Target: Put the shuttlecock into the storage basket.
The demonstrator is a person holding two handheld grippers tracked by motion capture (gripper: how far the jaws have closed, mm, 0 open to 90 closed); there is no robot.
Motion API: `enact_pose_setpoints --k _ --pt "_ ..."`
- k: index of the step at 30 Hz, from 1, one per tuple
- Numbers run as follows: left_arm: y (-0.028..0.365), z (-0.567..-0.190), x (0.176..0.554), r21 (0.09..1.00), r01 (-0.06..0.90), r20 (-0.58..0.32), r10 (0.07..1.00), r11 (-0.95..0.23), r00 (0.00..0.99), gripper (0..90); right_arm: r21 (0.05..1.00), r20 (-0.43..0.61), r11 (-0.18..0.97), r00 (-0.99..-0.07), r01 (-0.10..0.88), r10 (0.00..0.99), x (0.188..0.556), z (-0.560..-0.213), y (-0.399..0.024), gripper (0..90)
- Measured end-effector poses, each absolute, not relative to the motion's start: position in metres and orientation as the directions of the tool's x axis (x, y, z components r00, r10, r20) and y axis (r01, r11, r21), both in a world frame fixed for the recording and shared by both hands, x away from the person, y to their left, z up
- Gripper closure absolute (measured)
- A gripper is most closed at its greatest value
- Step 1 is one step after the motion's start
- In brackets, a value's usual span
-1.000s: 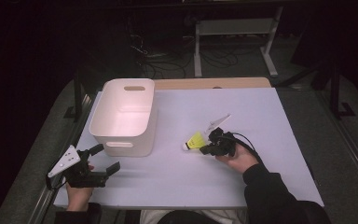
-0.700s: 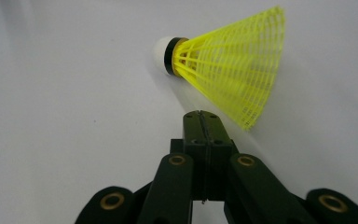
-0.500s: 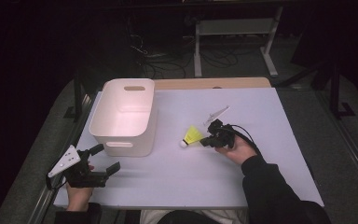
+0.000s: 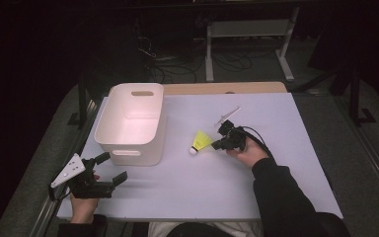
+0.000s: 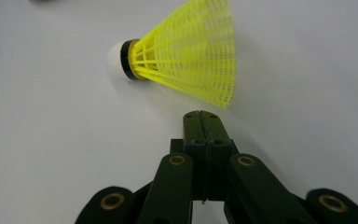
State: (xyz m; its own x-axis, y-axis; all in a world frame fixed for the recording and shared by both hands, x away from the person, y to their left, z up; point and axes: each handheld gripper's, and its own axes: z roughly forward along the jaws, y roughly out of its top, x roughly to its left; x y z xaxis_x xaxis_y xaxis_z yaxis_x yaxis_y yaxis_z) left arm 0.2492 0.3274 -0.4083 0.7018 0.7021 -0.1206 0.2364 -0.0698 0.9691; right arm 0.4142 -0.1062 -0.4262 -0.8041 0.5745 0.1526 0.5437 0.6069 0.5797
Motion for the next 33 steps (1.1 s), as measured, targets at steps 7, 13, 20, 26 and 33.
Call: enact_pose_setpoints --k 7,13,20,26,33 --pt "0.327 -0.408 0.249 0.969 0.236 -0.123 0.702 -0.066 0.702 0.0 0.589 0.168 0.585 -0.793 0.557 0.586 0.428 -0.426 -0.097 89.1" --pt "0.327 -0.408 0.249 0.97 0.236 -0.124 0.701 -0.066 0.703 0.0 0.596 0.175 0.565 -0.779 0.571 0.603 0.437 -0.43 -0.087 89.1" --pt "0.327 -0.408 0.249 0.97 0.235 -0.124 0.699 -0.064 0.704 0.0 0.612 0.176 0.538 -0.763 0.58 0.621 0.448 -0.431 -0.076 89.1" --pt "0.327 -0.408 0.249 0.97 0.235 -0.126 0.697 -0.063 0.706 0.0 0.617 0.186 0.531 -0.763 0.581 0.618 0.455 -0.435 -0.064 89.1" --pt "0.327 -0.408 0.249 0.97 0.235 -0.126 0.697 -0.062 0.706 0.0 0.632 0.2 0.527 -0.777 0.568 0.597 0.46 -0.43 -0.047 89.1"
